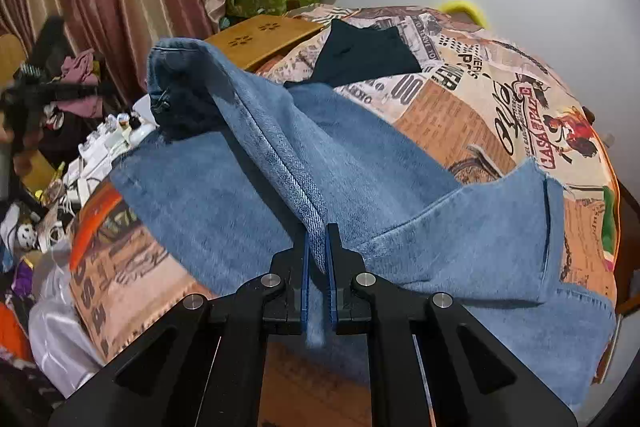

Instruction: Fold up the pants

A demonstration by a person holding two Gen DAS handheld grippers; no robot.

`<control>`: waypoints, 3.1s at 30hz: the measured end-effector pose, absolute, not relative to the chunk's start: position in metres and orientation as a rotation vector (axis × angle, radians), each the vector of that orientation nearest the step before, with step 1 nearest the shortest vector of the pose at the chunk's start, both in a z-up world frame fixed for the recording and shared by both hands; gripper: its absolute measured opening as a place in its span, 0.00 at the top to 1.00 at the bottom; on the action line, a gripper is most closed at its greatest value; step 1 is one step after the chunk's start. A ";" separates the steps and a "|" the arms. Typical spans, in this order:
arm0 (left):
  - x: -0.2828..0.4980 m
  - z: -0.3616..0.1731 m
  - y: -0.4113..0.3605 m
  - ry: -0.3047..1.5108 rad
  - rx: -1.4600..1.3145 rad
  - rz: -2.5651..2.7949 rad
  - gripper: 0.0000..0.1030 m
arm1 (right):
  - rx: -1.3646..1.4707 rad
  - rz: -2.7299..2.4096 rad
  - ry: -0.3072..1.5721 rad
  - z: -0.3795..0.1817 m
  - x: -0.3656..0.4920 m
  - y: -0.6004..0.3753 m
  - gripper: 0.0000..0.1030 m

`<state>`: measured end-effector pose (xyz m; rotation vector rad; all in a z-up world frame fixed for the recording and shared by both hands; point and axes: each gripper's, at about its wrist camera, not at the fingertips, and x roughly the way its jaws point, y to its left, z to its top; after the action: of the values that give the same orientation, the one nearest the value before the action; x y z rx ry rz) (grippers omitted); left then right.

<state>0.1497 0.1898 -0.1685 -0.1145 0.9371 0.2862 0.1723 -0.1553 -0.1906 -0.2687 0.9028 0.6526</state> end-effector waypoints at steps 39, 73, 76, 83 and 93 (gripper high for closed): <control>0.224 -0.176 0.154 1.003 -0.111 0.232 0.21 | -0.047 0.416 0.875 -0.137 0.238 -0.260 0.40; 0.350 -0.223 0.098 1.054 0.051 0.148 0.09 | 0.073 0.185 1.160 -0.287 0.460 -0.310 0.92; 0.344 -0.217 0.084 1.054 0.065 0.124 0.09 | 0.065 0.184 1.124 -0.269 0.445 -0.316 0.94; 0.324 -0.197 0.041 1.044 0.100 0.070 0.09 | 0.110 0.197 0.975 -0.174 0.380 -0.359 0.94; 0.294 -0.190 -0.038 1.045 0.183 -0.009 0.09 | 0.212 0.126 0.721 -0.045 0.300 -0.440 0.94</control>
<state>0.2941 -0.0384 -0.1903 0.1834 1.0449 -0.0092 0.2997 -0.4397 -0.0453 0.2119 0.7207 0.1259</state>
